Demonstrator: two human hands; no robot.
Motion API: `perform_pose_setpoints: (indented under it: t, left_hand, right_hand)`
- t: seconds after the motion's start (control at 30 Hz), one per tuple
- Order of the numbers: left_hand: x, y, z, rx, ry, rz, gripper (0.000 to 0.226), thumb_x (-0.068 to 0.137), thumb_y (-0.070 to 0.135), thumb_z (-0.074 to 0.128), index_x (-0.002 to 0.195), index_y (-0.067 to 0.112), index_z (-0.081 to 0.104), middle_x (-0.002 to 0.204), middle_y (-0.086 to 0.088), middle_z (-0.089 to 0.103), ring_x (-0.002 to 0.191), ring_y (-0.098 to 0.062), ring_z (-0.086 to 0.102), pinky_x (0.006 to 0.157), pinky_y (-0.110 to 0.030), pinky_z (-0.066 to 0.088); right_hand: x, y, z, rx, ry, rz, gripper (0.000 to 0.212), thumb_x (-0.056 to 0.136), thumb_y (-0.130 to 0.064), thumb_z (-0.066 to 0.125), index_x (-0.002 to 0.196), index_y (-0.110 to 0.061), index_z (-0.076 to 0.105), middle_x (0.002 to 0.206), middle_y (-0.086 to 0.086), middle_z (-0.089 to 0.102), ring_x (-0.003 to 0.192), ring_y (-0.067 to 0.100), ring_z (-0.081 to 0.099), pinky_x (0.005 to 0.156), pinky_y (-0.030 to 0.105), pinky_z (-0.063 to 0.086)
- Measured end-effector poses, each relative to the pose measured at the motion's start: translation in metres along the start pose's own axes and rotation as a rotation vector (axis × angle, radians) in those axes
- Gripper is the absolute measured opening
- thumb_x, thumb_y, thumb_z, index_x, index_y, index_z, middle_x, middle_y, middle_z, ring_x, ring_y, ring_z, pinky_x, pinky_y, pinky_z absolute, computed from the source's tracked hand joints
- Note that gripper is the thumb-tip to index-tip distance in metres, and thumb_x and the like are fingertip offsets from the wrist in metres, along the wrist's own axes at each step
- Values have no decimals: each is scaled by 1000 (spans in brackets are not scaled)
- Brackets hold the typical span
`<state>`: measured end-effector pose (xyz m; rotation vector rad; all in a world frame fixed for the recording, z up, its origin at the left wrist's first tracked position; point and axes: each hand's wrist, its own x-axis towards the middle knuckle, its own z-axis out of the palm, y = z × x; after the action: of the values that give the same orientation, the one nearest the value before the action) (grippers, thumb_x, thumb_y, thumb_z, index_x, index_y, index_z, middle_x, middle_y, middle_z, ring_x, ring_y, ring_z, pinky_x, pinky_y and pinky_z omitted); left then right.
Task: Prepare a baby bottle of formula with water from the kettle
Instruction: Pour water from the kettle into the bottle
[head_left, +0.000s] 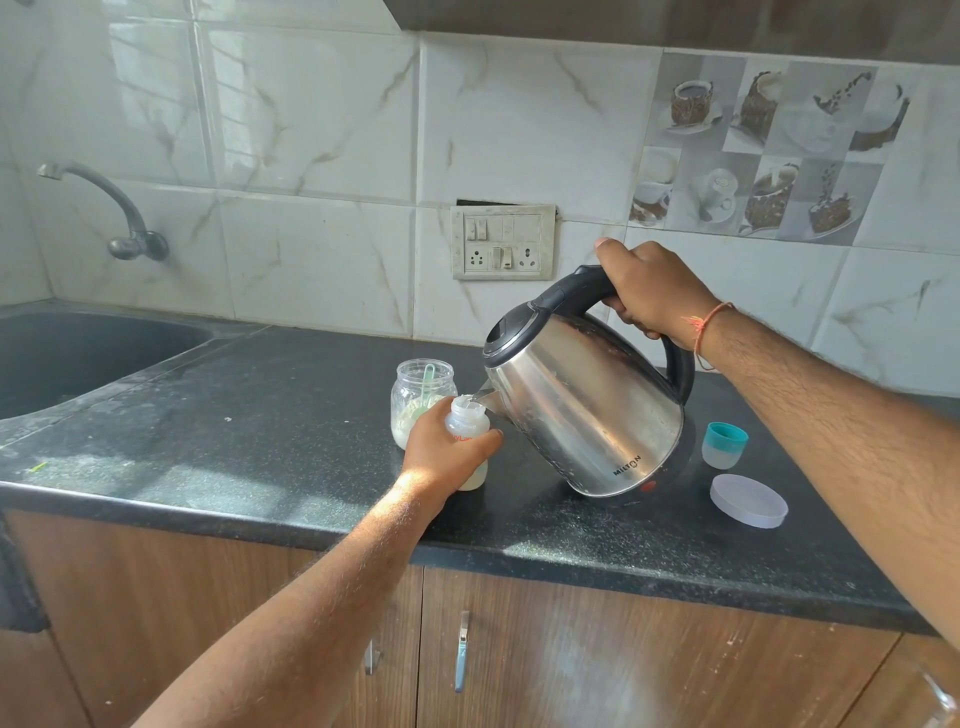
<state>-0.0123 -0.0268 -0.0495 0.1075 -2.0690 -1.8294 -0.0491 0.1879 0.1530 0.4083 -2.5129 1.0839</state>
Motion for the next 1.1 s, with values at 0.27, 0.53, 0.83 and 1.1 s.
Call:
perform_pose_setpoints:
  t: [0.27, 0.53, 0.83, 1.1]
  left_hand:
    - [-2, 2, 0, -18, -19, -4, 28, 81, 20, 88, 103, 22, 73, 94, -3, 78, 83, -19, 71, 75, -32, 57]
    - [1, -1, 1, -14, -46, 9, 25, 85, 13, 87, 105, 19, 73, 93, -4, 78, 82, -20, 69, 77, -32, 57]
    - [2, -2, 1, -4, -52, 11, 26, 88, 11, 88, 108, 15, 73, 94, -4, 76, 83, -18, 68, 75, -30, 55]
    - [2, -2, 1, -21, -84, 4, 39, 74, 29, 90, 107, 17, 72, 95, -4, 76, 83, -18, 69, 74, -30, 54]
  right_hand:
    - [-1, 0, -1, -6, 4, -8, 63, 109, -47, 38, 59, -11, 55, 37, -7, 49, 44, 20, 41, 49, 28, 38]
    - [1, 5, -2, 13, 4, -1, 62, 107, -48, 39, 59, -11, 54, 38, -6, 49, 34, 11, 38, 49, 27, 37]
    - [4, 15, -4, 66, 26, 30, 62, 105, -53, 39, 61, -12, 54, 40, -6, 47, 40, 18, 36, 47, 26, 33]
    - [2, 29, -12, 137, 63, 51, 60, 104, -53, 39, 62, -13, 53, 41, -5, 42, 37, 16, 32, 47, 26, 29]
